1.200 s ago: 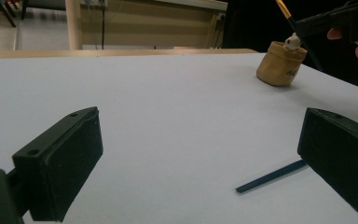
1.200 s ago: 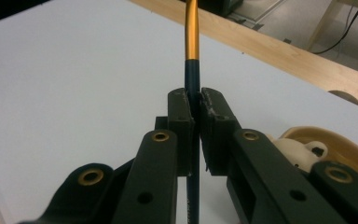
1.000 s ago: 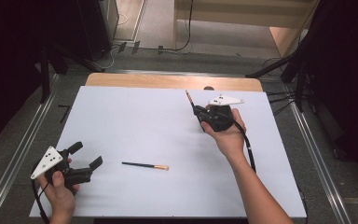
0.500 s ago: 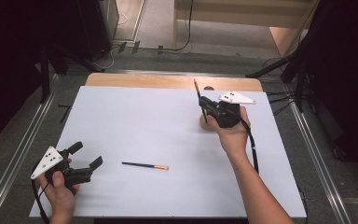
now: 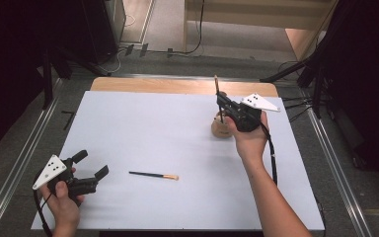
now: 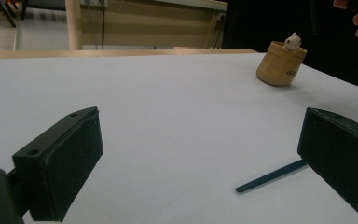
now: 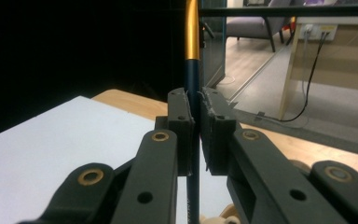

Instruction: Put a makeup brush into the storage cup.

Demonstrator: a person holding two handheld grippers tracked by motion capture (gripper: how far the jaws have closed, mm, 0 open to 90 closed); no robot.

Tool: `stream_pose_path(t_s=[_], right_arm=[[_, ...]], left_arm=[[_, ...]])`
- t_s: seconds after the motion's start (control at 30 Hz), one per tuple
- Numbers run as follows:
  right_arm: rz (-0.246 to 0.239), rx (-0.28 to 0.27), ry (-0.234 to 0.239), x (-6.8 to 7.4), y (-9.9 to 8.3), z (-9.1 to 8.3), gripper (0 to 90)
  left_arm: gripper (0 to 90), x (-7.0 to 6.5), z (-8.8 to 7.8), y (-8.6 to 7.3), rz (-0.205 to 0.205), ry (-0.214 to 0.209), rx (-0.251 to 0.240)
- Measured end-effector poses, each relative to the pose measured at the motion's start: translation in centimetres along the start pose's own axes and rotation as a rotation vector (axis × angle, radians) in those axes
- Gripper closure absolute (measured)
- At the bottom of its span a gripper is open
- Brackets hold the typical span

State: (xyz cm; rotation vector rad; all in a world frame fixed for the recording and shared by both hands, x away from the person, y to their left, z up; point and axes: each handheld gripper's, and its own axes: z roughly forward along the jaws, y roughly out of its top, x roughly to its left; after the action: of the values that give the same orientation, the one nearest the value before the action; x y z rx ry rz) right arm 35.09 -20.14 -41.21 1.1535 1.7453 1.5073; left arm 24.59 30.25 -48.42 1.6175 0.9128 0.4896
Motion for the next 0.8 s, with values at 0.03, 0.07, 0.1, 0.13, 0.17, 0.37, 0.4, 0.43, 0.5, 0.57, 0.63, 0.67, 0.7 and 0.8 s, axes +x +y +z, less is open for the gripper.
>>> stream_pose_path(t_s=[0.03,0.07,0.1,0.13,0.17,0.37,0.4,0.43,0.5,0.57,0.63,0.67,0.7,0.8], right_arm=[[-0.002,-0.007,-0.006,-0.1,0.0,0.0,84.9],[0.004,-0.016,-0.012,-0.2,0.0,0.0,84.9],[0.009,-0.028,-0.018,-0.4,0.0,-0.1,84.9],[0.009,-0.028,-0.018,-0.4,0.0,-0.1,84.9],[0.010,-0.043,-0.035,-0.7,0.0,-0.1,84.9],[0.023,-0.067,-0.055,-1.4,0.0,-0.3,84.9],[0.024,-0.071,-0.060,-1.7,0.0,-0.3,84.9],[0.023,-0.073,-0.065,-1.8,0.0,-0.4,84.9],[0.022,-0.082,-0.070,-2.0,0.0,-0.4,84.9],[0.020,-0.089,-0.081,-2.2,0.0,-0.5,84.9],[0.016,-0.088,-0.088,-2.4,0.0,-0.5,84.9],[0.016,-0.088,-0.088,-2.4,0.0,-0.5,84.9],[0.010,-0.090,-0.098,-2.6,-0.1,-0.5,84.9],[0.008,-0.091,-0.104,-2.8,-0.2,-0.4,84.9]], left_arm=[[0.2,0.0,0.0,0.0,-0.001,-0.002,-0.001],[0.2,0.0,0.0,0.0,0.000,-0.001,0.000],[0.2,0.0,0.0,0.0,0.000,0.000,-0.001],[0.2,0.0,0.0,0.0,0.000,0.000,-0.002],[0.2,0.0,0.0,0.0,0.000,0.000,-0.002],[0.2,0.0,0.0,0.0,0.000,0.000,-0.002],[0.2,0.0,0.0,0.0,-0.001,0.000,-0.002],[0.2,0.0,0.0,0.0,0.000,0.000,-0.001],[0.2,0.0,0.0,0.0,0.001,0.000,0.000],[0.2,0.0,0.0,0.0,0.002,-0.001,0.001],[0.2,0.0,0.0,0.0,0.001,-0.002,-0.001],[0.2,0.0,0.0,0.0,0.001,-0.002,-0.001],[0.2,0.0,0.0,0.0,0.001,-0.002,-0.001],[0.2,0.0,0.0,0.0,0.001,-0.001,0.001]])
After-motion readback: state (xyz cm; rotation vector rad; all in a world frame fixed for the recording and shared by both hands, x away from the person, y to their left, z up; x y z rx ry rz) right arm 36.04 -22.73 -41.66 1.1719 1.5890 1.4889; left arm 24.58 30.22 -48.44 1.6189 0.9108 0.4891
